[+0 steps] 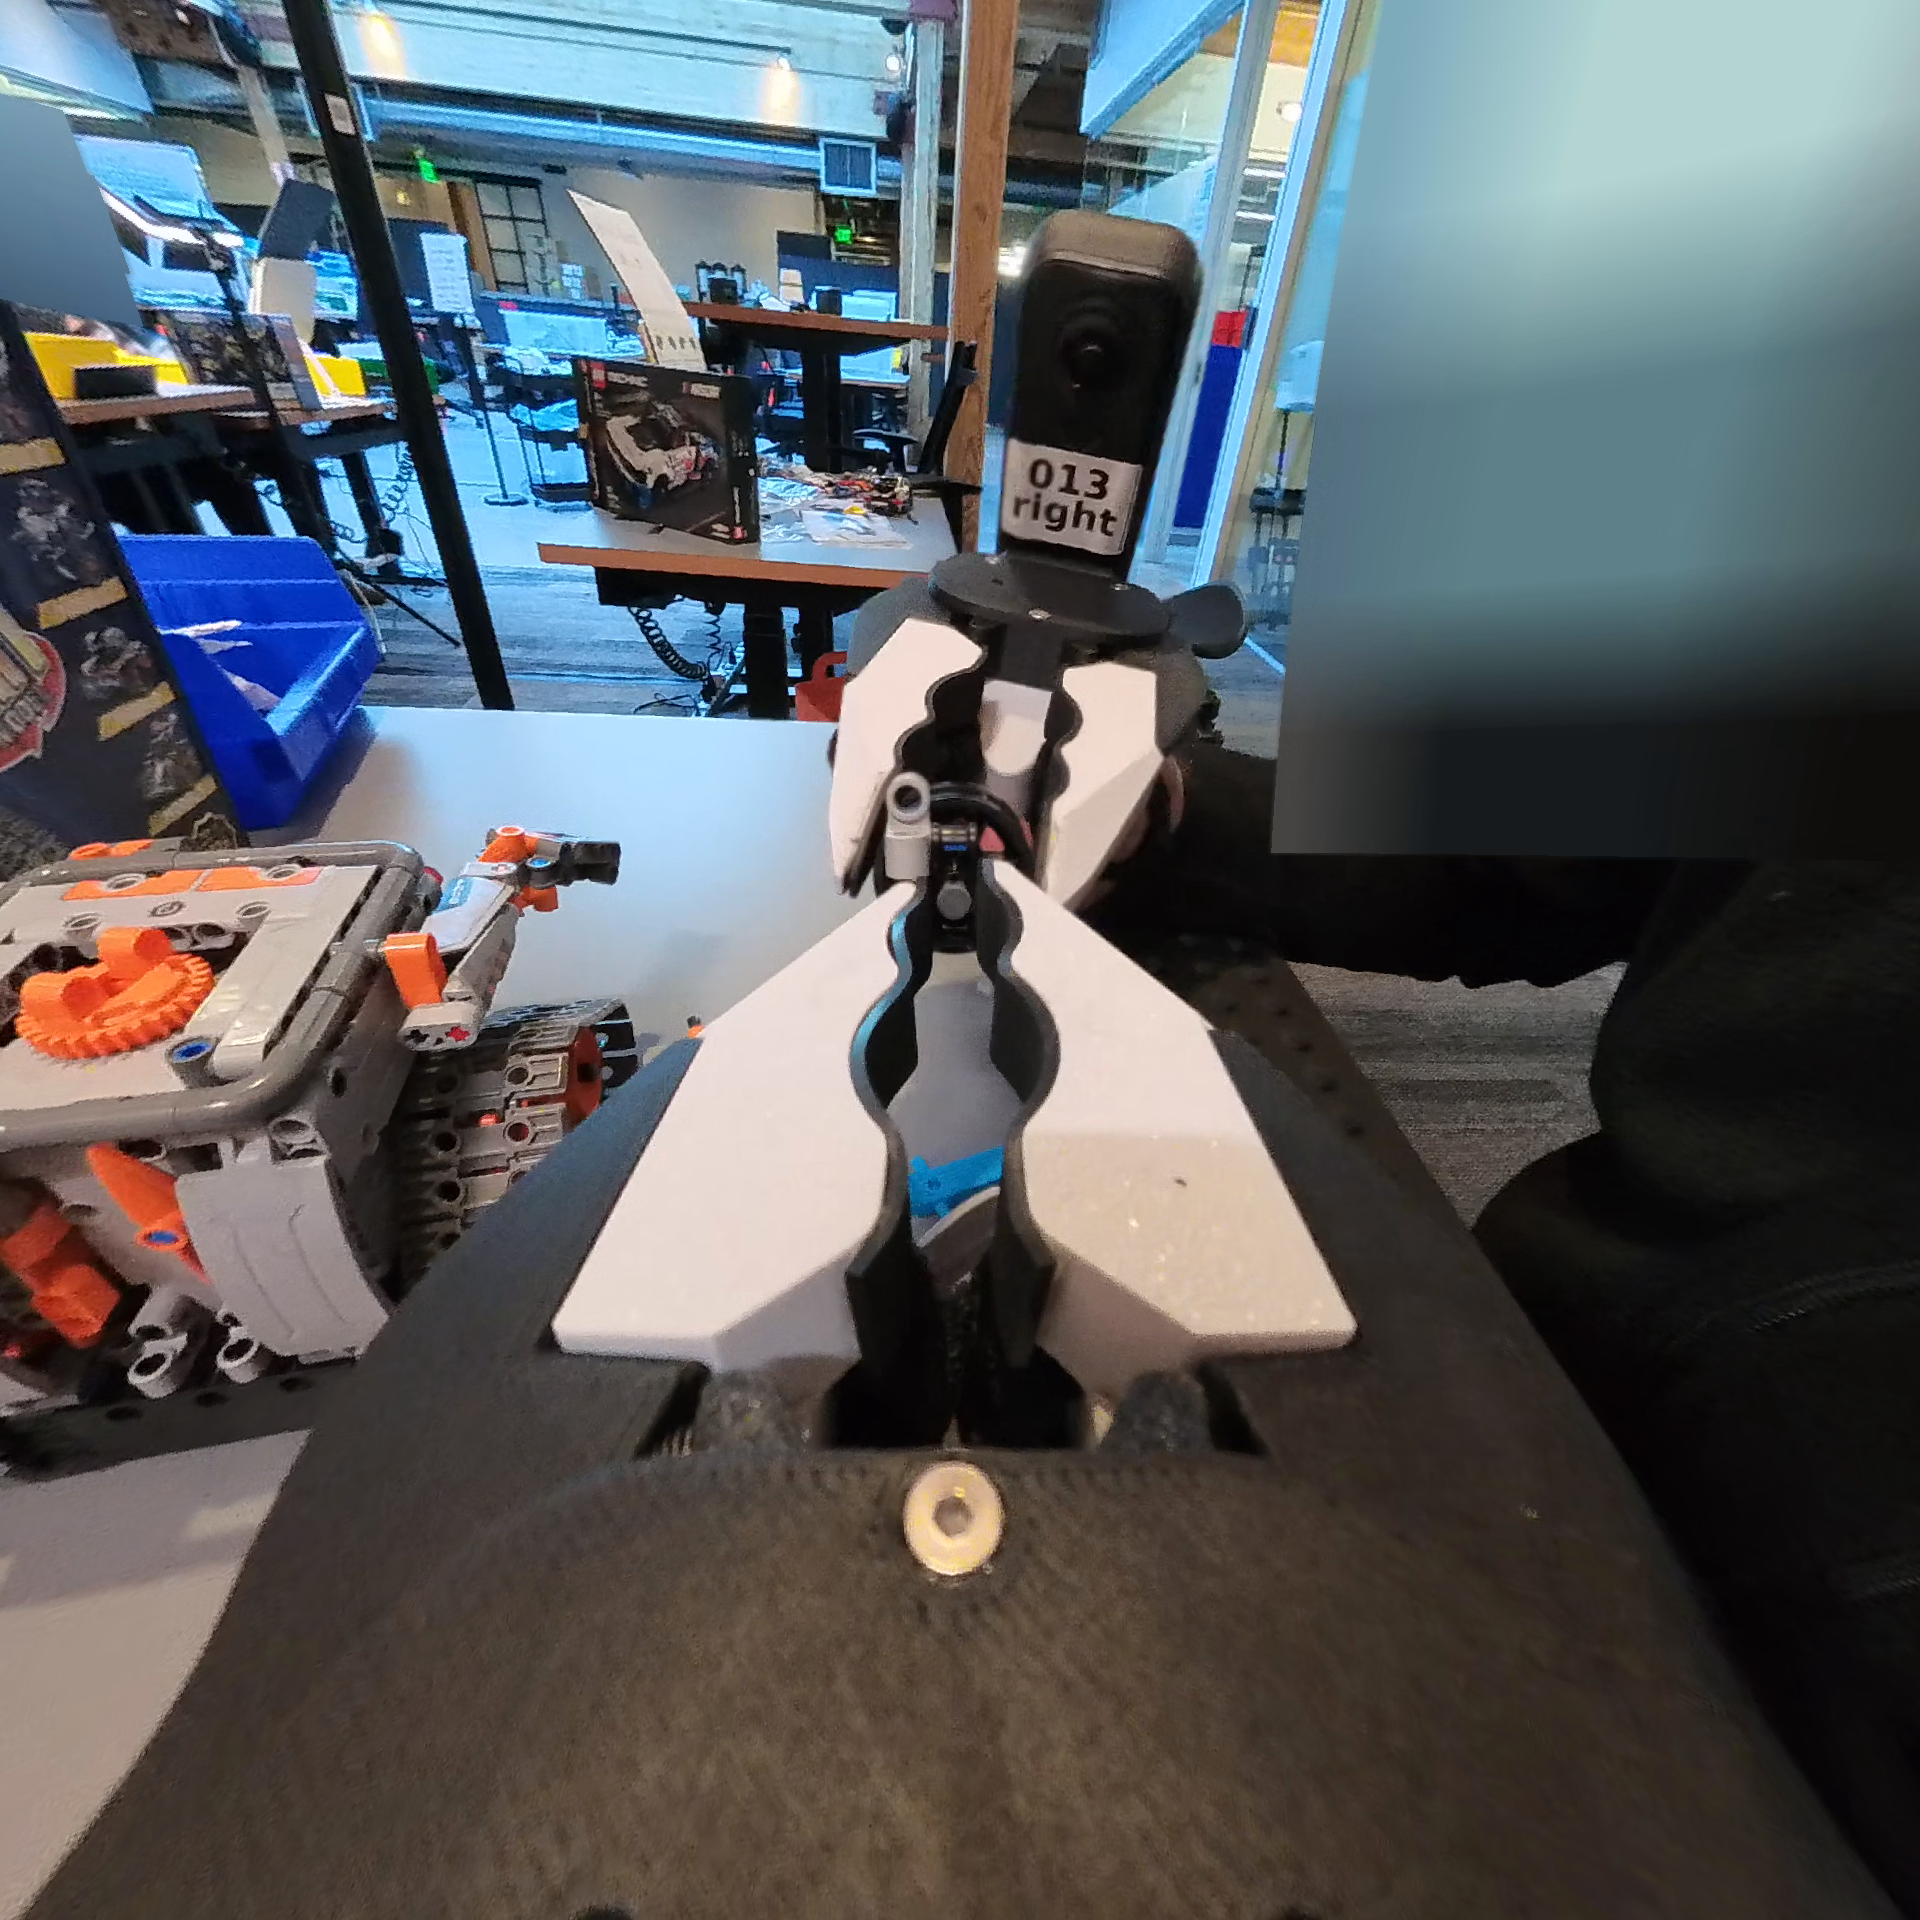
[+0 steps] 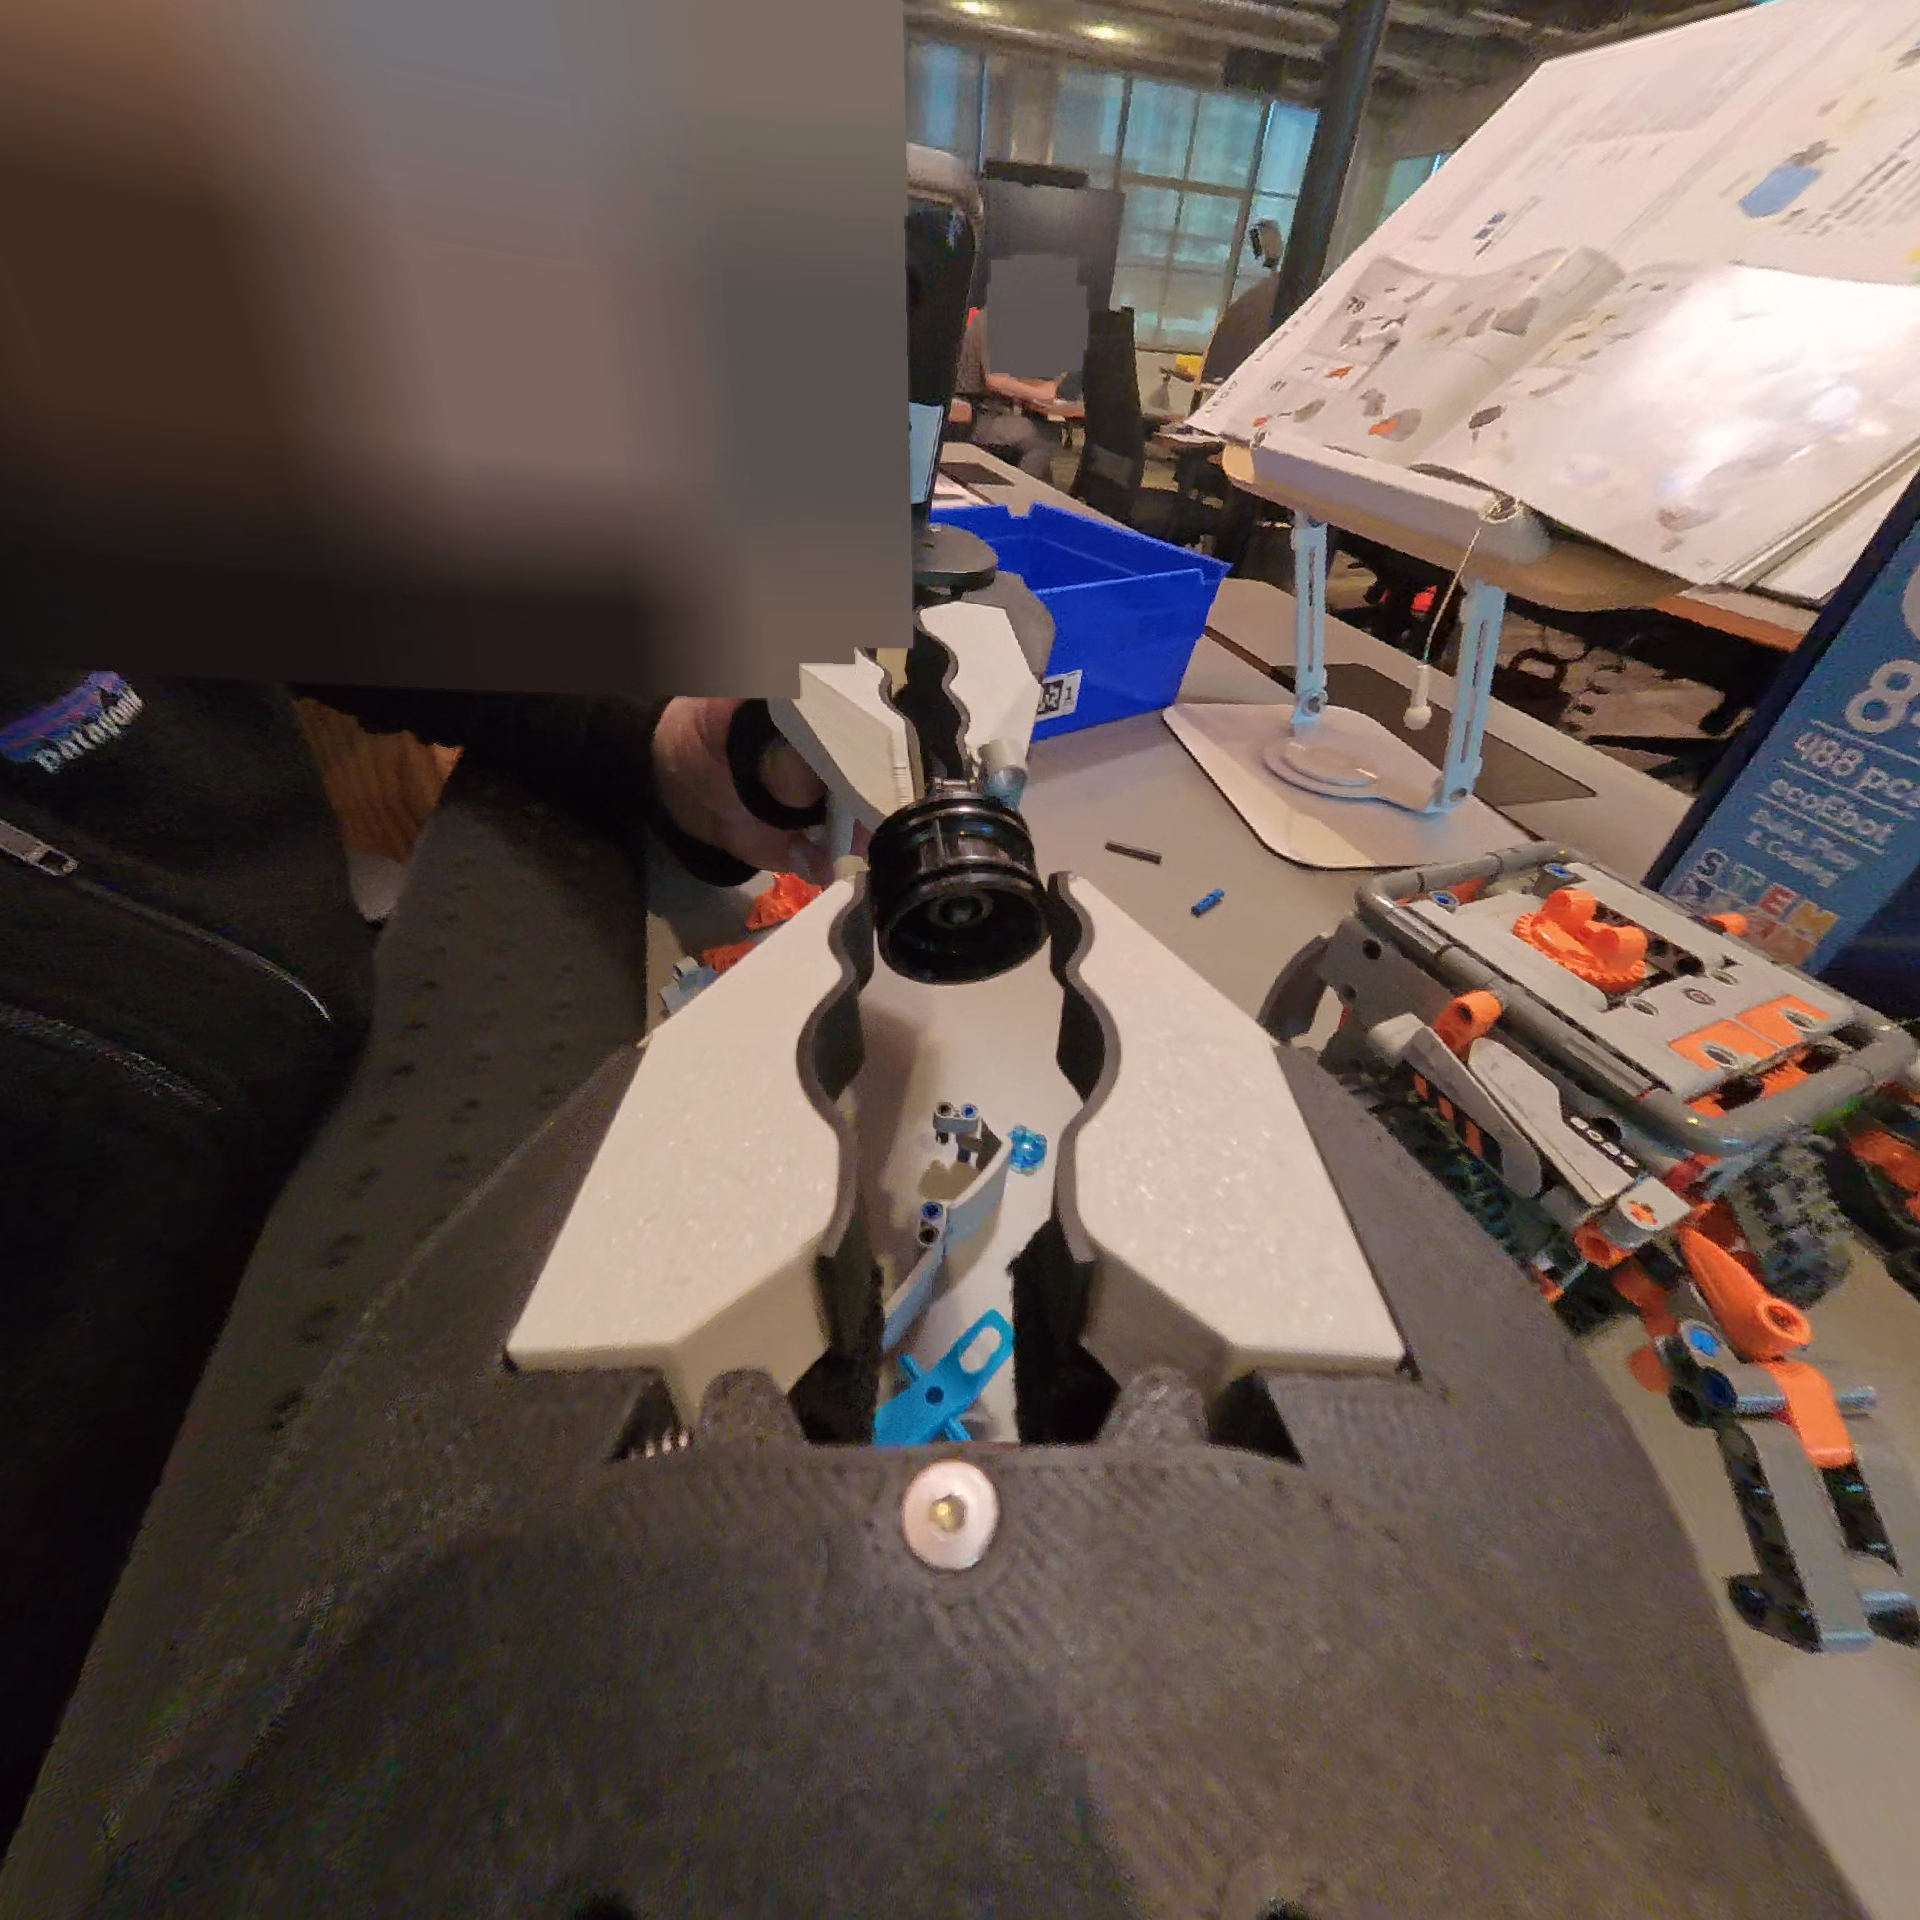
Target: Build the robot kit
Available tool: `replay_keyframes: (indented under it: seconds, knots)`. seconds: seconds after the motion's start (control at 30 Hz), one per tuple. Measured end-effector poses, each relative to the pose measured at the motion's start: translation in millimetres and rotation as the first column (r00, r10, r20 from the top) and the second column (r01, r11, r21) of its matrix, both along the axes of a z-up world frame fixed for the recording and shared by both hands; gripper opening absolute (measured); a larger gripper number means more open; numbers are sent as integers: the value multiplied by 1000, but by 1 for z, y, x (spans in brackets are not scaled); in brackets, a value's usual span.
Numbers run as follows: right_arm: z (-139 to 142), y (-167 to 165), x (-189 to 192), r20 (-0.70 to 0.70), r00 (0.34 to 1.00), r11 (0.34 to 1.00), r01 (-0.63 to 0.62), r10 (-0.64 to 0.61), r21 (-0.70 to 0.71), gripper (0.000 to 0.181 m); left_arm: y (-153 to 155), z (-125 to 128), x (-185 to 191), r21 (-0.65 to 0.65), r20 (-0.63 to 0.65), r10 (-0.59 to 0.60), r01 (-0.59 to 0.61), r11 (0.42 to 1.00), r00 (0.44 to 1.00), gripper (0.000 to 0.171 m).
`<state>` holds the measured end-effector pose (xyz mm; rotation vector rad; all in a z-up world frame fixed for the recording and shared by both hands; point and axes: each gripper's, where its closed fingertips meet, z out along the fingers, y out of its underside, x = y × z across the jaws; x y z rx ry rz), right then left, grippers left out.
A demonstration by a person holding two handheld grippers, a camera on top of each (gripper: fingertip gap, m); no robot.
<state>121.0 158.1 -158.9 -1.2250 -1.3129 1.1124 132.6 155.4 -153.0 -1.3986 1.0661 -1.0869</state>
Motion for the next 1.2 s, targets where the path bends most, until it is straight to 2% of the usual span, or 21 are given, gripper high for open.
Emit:
replay_keyframes:
  seconds: [0.4, 0.53, 0.67, 0.73, 0.8, 0.9, 0.97, 1.0, 1.07, 1.2]
  knots:
    - [-2, 2, 5, 45, 999, 994, 25, -30, 106, 30, 0, 0, -2, -87, 38, -39, 42, 995, 999, 4]
    - [-2, 0, 4, 65, 994, 970, 75, -92, 230, 30, -2, 2, -4, -102, 32, -27, 30, 994, 999, 4]
    - [-4, 2, 5, 93, 982, 936, 125, -164, 330, 30, -1, -1, -5, -175, 57, -37, 46, 984, 998, 4]
    - [-4, -2, 6, 90, 988, 947, 96, -129, 305, 30, -5, 0, -4, -176, 50, -47, 55, 983, 998, 4]
    - [-3, -7, 6, 72, 995, 974, 46, -64, 222, 30, -9, 1, -3, -169, 49, -58, 65, 983, 997, 3]
    - [-4, -9, 7, 55, 998, 996, -36, 32, 81, 30, -10, -1, -2, -116, 13, -51, 52, 992, 999, 3]
    - [-5, -14, 9, 22, 992, 990, -125, 127, -60, 30, -14, -2, 0, -24, -47, -34, 33, 999, 998, 3]
    - [-5, -15, 9, 13, 990, 987, -138, 139, -80, 30, -14, -1, 0, -15, -50, -31, 30, 999, 998, 3]
    - [-7, -13, 8, 27, 993, 992, -117, 118, -49, 30, -12, -4, -1, -31, -50, -27, 26, 999, 998, 3]
    - [-11, -6, 7, 101, 994, 979, 25, -47, 202, 30, -8, -7, -3, -161, 19, -52, 54, 985, 998, 3]
